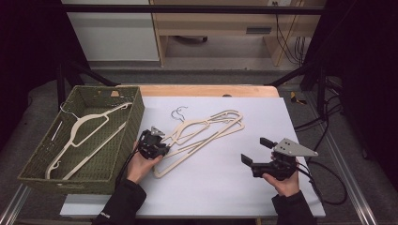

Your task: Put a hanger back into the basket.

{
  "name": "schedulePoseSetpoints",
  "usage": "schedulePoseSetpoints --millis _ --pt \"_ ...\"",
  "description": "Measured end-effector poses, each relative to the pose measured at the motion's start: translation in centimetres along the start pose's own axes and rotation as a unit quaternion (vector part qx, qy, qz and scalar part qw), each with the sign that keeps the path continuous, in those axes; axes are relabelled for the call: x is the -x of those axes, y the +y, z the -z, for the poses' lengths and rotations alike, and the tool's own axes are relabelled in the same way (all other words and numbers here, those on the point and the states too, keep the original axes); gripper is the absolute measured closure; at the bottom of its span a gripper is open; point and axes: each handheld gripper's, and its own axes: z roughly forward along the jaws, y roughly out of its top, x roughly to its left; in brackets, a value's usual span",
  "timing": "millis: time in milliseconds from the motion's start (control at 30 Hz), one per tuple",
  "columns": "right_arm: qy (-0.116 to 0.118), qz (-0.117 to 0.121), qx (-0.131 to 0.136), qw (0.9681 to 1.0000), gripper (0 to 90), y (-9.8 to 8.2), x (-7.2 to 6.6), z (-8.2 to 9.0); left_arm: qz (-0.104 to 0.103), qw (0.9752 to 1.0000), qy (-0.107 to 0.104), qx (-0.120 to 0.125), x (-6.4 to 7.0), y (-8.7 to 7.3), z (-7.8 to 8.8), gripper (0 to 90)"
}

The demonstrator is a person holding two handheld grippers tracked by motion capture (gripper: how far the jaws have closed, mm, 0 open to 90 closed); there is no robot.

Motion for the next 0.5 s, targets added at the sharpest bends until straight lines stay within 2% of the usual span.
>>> schedulePoseSetpoints --millis 67,133,200,267,333,367,400,433,467,500 --pt "0.002 0.0 -0.003 1.0 7.7 0.0 -0.1 -0.2 0.0 1.0 -0.001 -0.003 -0.1 0.1 0.0 78.3" --pt "0.007 0.005 -0.005 0.9999 7.9 0.2 -0.3 -1.0 -0.012 0.9999 0.002 -0.007 0.1 0.2 0.0 79.3" --pt "0.008 0.004 -0.007 0.9999 8.0 0.2 -0.4 -1.1 -0.015 0.9998 0.005 -0.008 0.2 0.2 0.1 79.4" --pt "0.016 0.005 -0.011 0.9998 8.2 0.4 -0.7 -2.0 -0.021 0.9998 0.004 -0.004 0.4 0.2 0.4 79.5" --pt "0.023 0.008 -0.018 0.9995 8.3 0.6 -1.0 -3.2 -0.03 0.9995 0.012 0.007 0.8 0.2 1.1 79.5" --pt "0.029 0.012 -0.029 0.9991 8.4 0.8 -1.3 -4.5 -0.034 0.9992 0.014 0.016 1.0 0.3 1.6 79.6" --pt "0.03 0.014 -0.031 0.999 8.8 0.9 -1.5 -5.0 -0.041 0.9988 0.017 0.02 1.1 0.4 2.0 79.6" --pt "0.033 0.013 -0.032 0.9988 9.3 1.1 -1.6 -5.7 -0.046 0.9979 0.026 0.036 1.6 0.4 2.7 79.6" --pt "0.033 0.013 -0.032 0.9988 9.3 1.1 -1.6 -5.7 -0.046 0.9979 0.026 0.036 1.6 0.4 2.7 79.6" --pt "0.037 0.012 -0.034 0.9987 9.7 1.3 -1.7 -6.4 -0.055 0.9971 0.032 0.041 1.9 0.4 3.2 79.6"
